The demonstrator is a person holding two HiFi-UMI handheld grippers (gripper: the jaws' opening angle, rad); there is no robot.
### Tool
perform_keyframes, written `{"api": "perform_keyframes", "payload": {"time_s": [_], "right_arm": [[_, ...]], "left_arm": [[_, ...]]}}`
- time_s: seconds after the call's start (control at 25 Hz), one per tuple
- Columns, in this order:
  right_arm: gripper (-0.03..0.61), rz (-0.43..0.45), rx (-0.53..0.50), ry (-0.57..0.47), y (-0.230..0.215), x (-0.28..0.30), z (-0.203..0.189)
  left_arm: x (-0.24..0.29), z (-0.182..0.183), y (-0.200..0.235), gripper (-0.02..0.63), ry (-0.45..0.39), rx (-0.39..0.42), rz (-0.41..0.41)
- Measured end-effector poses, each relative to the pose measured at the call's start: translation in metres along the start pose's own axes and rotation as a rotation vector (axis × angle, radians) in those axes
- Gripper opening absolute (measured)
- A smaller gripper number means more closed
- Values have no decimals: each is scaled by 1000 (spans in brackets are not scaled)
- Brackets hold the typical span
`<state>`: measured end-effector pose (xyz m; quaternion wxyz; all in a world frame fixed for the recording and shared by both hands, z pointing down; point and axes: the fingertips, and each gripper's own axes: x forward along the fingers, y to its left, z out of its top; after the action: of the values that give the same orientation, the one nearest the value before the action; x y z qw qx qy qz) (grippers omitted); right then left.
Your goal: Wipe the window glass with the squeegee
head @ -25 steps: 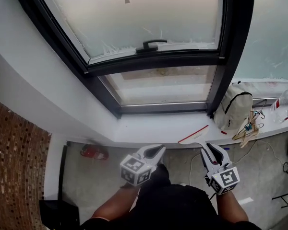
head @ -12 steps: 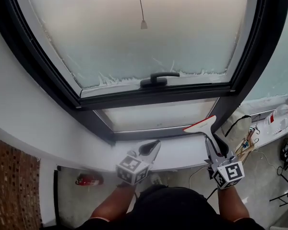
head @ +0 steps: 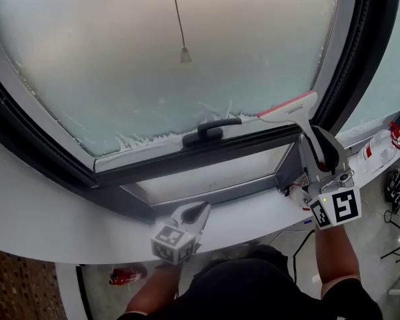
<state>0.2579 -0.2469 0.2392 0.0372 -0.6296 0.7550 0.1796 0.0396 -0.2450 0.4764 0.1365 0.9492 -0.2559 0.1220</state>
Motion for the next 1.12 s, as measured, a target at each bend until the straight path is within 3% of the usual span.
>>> {"api": "perform_keyframes", "payload": {"time_s": [0.16,0.32,0.64,0.8,1.12], "right_arm": [[129,-102,-49,-115,-47,39,48],[129,-184,-26,-230,-91,73,95],[129,-203,-25,-406,-143,120,171],[129,-190,-13,-430,-152,132,179],[130,-171,90,-445,-159,134,152]], "left_arm": [[4,1,10,1,-4,-6,32],[10,8,12,1,-2,-19,77],[36,17,1,1,9,-29,122],[36,8,-5,1,32,-51,151],[44,4,-11,1,50,-54,178]]}}
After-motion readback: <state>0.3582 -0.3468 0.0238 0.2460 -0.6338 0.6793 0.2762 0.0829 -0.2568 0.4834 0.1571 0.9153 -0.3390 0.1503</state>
